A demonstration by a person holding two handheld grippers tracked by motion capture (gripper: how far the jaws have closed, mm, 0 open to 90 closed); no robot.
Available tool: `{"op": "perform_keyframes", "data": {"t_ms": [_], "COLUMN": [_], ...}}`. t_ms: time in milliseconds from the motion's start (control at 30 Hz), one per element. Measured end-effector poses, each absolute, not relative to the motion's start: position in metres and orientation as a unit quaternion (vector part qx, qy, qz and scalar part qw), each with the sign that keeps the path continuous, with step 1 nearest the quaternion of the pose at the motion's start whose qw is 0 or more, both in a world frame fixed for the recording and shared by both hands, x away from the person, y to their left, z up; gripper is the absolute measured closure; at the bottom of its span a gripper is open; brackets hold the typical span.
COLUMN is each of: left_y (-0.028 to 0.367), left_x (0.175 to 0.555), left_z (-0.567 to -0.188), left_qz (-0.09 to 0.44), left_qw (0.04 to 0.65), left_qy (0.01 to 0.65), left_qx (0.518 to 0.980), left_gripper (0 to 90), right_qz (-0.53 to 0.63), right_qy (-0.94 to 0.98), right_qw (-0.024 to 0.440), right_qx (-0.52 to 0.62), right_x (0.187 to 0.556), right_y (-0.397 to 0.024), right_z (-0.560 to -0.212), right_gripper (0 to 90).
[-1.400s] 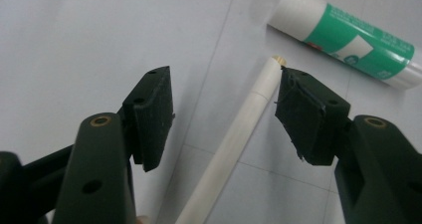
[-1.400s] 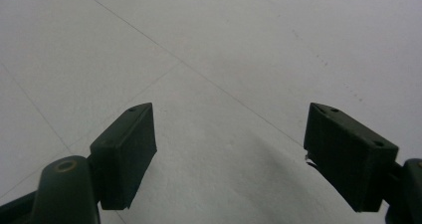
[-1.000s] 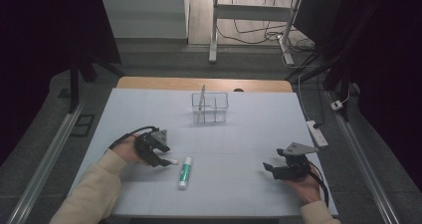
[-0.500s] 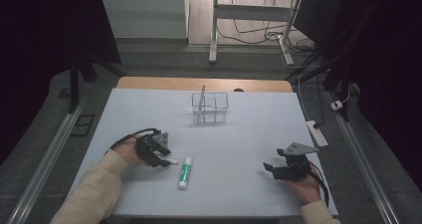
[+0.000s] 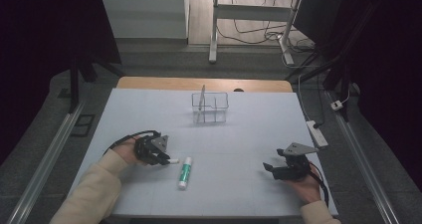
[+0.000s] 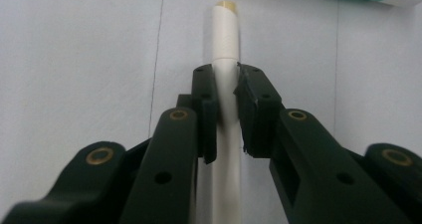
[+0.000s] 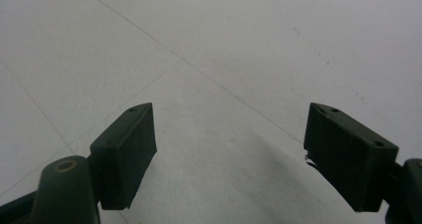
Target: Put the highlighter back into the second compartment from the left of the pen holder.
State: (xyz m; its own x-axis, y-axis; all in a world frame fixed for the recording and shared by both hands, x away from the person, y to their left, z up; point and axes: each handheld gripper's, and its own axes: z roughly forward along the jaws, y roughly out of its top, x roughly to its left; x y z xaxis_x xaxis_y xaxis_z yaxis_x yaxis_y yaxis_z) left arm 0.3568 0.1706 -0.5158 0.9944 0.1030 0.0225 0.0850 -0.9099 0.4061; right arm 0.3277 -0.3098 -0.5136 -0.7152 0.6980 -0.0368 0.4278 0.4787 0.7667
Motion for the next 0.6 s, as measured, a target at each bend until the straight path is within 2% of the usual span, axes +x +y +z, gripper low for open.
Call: {"op": "perform_keyframes", "data": {"t_ms": [433,600], "left_y": [0.1700,0.1726], "left_x": [0.3567,0.3593], "left_z": [-0.5153,-0.5119], "left_qz": [0.020,0.023], "left_qw": [0.210,0.225], "left_qy": [0.051,0.073], "left_qx": [0.976,0.971], "left_gripper": [78.8,78.8], "right_qz": [0.386,0.387], "right_qy": [0.842,0.841], "right_qw": [0.175,0.175], "right_qx": [0.334,0.334], "right_x": [0.3279,0.3280], "right_y": [-0.3102,-0.3103], "right_z": [-0.5134,-0.5133], "right_gripper": [19.6,19.6]}}
